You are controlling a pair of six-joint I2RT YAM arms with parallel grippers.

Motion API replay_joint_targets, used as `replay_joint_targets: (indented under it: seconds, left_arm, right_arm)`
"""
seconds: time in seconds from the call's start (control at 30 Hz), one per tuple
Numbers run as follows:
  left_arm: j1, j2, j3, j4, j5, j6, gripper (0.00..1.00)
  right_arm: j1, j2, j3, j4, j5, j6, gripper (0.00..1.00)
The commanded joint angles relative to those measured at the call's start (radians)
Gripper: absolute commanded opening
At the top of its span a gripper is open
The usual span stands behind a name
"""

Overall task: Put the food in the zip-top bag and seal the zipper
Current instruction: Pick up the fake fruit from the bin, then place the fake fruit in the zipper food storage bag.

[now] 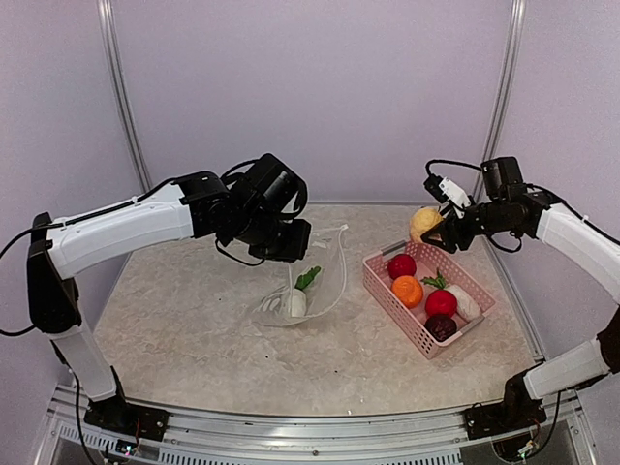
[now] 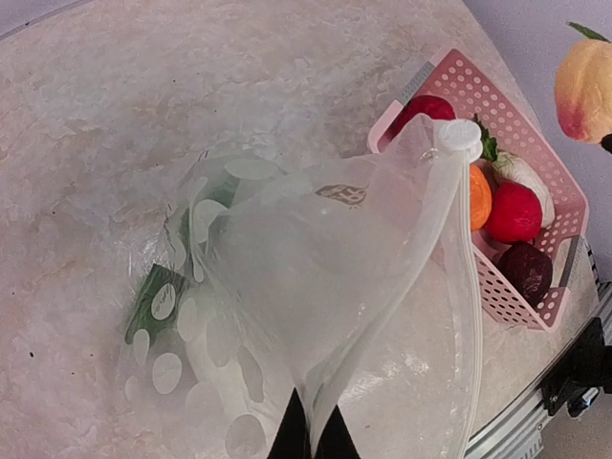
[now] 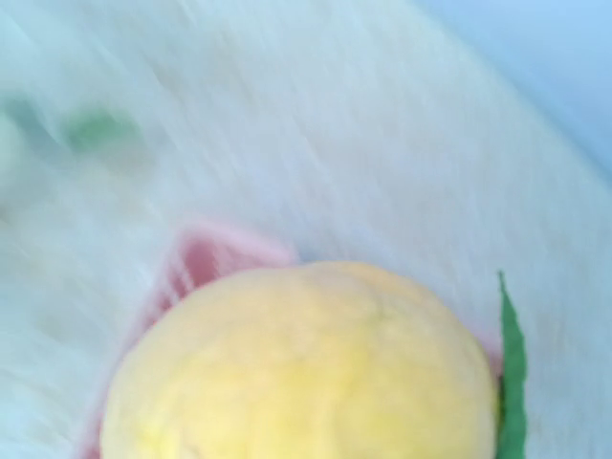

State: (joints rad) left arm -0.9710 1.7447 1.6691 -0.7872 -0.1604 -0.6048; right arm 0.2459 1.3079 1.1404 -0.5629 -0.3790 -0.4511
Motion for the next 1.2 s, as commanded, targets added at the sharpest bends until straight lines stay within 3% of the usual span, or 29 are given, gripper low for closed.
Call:
replay_joint_targets:
  seconds: [0.0,0.33,0.77,0.83,0.9,1.03,1.17]
  left_arm:
    - [0.014,0.024,0.029,0.061,0.04,-0.028,0.0]
    - [0.035,0.059,0.073,0.123,0.098,-0.062,0.0]
    - [0.037,0.041,0.055,0.19,0.154,-0.119,0.0]
    - [0.038,0.031,0.045,0.202,0.154,-0.128,0.0]
    - [0.037,0.02,0.036,0.217,0.18,-0.134,0.0]
    - [0.037,0.016,0.029,0.22,0.176,-0.136,0.0]
    - [0.041,0.018,0.02,0.22,0.171,-0.136,0.0]
  right_arm:
    - [0.022,-0.044,0.101,-0.101,-0.224,0.002,0.42]
    - [0.239,0.023,0.235,-0.112,-0.432,0.039,0.44]
    - [0.381,0.19,0.254,-0.039,-0.293,0.072,0.46]
    - [0.381,0.209,0.252,-0.01,-0.228,0.105,0.53]
    - [0.382,0.218,0.253,0.01,-0.152,0.13,0.67]
    - [0.382,0.211,0.274,0.008,-0.125,0.14,0.88]
    - [0.381,0.182,0.279,-0.007,-0.141,0.142,0.94]
